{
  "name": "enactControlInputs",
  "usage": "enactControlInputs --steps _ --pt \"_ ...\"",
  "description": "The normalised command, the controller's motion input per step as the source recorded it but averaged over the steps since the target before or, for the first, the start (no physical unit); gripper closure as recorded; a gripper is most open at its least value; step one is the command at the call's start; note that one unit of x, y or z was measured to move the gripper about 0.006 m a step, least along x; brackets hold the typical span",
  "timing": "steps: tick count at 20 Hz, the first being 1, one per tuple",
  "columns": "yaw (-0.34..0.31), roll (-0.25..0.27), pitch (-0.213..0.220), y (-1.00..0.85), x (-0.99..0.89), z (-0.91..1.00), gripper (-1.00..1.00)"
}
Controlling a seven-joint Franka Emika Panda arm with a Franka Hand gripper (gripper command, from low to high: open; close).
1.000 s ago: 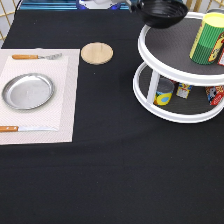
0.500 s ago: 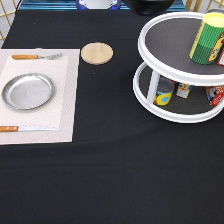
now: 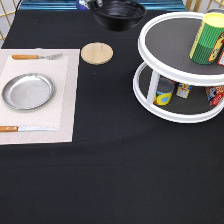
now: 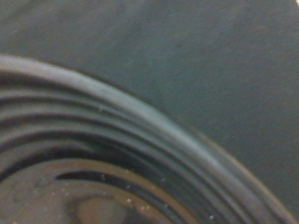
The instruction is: Pick up the bowl from the lazy Susan and put bowl on the plate
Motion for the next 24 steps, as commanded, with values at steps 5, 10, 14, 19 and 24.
enactControlInputs --steps 5,10,14,19,24 --pt "-0.167 0.0 -0.038 -0.6 0.0 -0.26 1.0" --pt "-0.168 0.0 -0.038 -0.6 0.0 -0.26 1.0" --pt "-0.193 0.0 -0.04 -0.54 0.0 -0.27 1.0" --pt "-0.293 0.0 -0.057 -0.26 -0.03 -0.34 1.0" --pt "-0.343 0.0 -0.035 -0.13 -0.11 -0.3 1.0"
